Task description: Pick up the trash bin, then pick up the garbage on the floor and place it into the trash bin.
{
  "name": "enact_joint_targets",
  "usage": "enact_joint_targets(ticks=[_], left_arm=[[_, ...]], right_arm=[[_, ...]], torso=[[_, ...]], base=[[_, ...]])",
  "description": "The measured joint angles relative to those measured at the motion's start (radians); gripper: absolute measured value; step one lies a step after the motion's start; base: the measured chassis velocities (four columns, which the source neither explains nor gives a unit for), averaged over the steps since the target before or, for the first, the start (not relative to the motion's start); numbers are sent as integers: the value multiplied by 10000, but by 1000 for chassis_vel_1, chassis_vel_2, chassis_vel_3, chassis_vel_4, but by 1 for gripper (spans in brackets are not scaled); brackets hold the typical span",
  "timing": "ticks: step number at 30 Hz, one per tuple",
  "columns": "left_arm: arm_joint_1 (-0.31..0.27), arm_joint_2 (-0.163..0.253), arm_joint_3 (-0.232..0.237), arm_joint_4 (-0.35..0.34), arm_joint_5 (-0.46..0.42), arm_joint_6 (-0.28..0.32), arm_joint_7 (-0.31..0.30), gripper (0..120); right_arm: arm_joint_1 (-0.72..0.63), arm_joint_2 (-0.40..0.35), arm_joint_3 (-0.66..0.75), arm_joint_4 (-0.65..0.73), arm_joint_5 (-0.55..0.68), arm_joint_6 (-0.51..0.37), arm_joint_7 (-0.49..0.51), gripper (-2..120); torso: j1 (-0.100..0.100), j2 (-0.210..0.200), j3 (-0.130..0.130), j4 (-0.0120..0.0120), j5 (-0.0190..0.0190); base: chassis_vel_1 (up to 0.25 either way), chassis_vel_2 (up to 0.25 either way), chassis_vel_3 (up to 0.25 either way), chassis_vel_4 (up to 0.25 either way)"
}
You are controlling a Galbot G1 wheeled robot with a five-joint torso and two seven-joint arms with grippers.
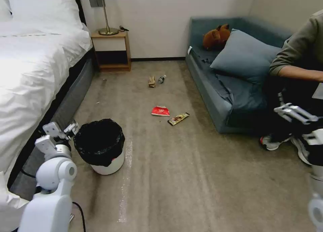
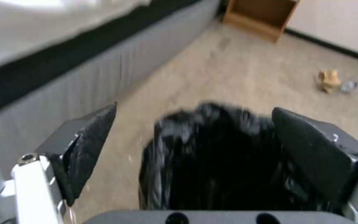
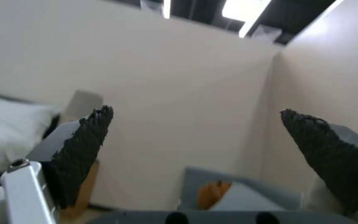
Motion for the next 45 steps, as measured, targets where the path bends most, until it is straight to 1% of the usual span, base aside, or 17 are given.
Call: enact_joint_targets(ticks=[10, 12, 16, 23, 25, 26, 28, 29, 31, 34, 36, 38, 39, 41, 42, 44, 45], left_arm=[[173, -86, 75, -366, 105, -32, 146, 100], [167, -70, 66, -386, 138, -47, 149, 100], [214, -53, 29, -421, 251, -97, 251, 100], [334, -40, -8, -496, 432, -281, 628, 98], [402, 7, -68, -502, 450, -651, 1290, 98], [402, 7, -68, -502, 450, -651, 1290, 98], [564, 143, -195, -503, 615, -1412, 3191, 98], [564, 143, -195, -503, 615, -1412, 3191, 98], [644, 229, -252, -514, 757, -1787, 4251, 98], [656, 298, -289, -577, 779, -1907, 4594, 99], [647, 306, -292, -596, 779, -1875, 4468, 100], [601, 309, -305, -629, 700, -1309, 3135, 100], [601, 309, -305, -629, 700, -1309, 3135, 100], [468, 310, -331, -507, 438, -637, 1710, 100], [468, 310, -331, -507, 438, -637, 1710, 100], [193, 378, -345, -143, -135, -205, 719, 100], [193, 378, -345, -143, -135, -205, 719, 100]], right_arm=[[291, 45, -2619, -2263, -2409, 1077, 1521, 100], [166, 34, -2596, -2131, -2674, 893, 1814, 100], [-257, 20, -2634, -1772, -2786, 489, 2218, 100], [-197, 12, -2470, -1763, -2548, 371, 2022, 100], [-196, -9, -2459, -1760, -2001, 320, 1978, 100], [-196, -9, -2459, -1760, -2001, 320, 1978, 100], [-340, -49, -2713, -1454, -578, -251, 2283, 100], [-340, -49, -2713, -1454, -578, -251, 2283, 100], [-404, -62, -2870, -1227, 531, -720, 2608, 100], [-369, -64, -2902, -1228, 744, -805, 2692, 100], [-366, -63, -2904, -1274, 652, -798, 2692, 100], [-377, -36, -2929, -1389, 339, -702, 2676, 100], [-377, -36, -2929, -1389, 339, -702, 2676, 100], [-376, -2, -2957, -1462, 93, -606, 2647, 100], [-376, -2, -2957, -1462, 93, -606, 2647, 100], [-393, 6, -2993, -1466, -11, -569, 2595, 100], [-393, 6, -2993, -1466, -11, -569, 2595, 100]], torso=[[0, 1, 0, 4, 1], [0, 1, 0, 7, -1], [0, 1, -1, -2, -1], [0, 1, -1, 1, -2], [0, 1, -1, 2, -2], [0, 1, -1, 2, -2], [0, 1, -2, 1, -1], [0, 1, -2, 1, -1], [0, 2, -2, 1, -2], [0, 3, -2, 1, -1], [0, 3, -2, 1, -2], [-1, 2, -2, 0, -1], [-1, 2, -2, 0, -1], [0, 2, -2, 3, -1], [0, 2, -2, 3, -1], [0, 3, -2, 2, -3], [0, 3, -2, 2, -3]], base=[[0, 0, 0, 0], [0, 0, 0, 0], [0, 0, 0, 0], [0, 0, 0, 0], [0, 0, 0, 0], [0, 0, 0, 0], [0, 0, 0, 0], [0, 0, 0, 0], [0, 0, 0, 0], [0, 0, 0, 0], [0, 0, 0, 0], [0, 0, 0, 0], [0, 0, 0, 0], [0, 0, 0, 0], [0, 0, 0, 0], [0, 0, 0, 0], [0, 0, 0, 0]])
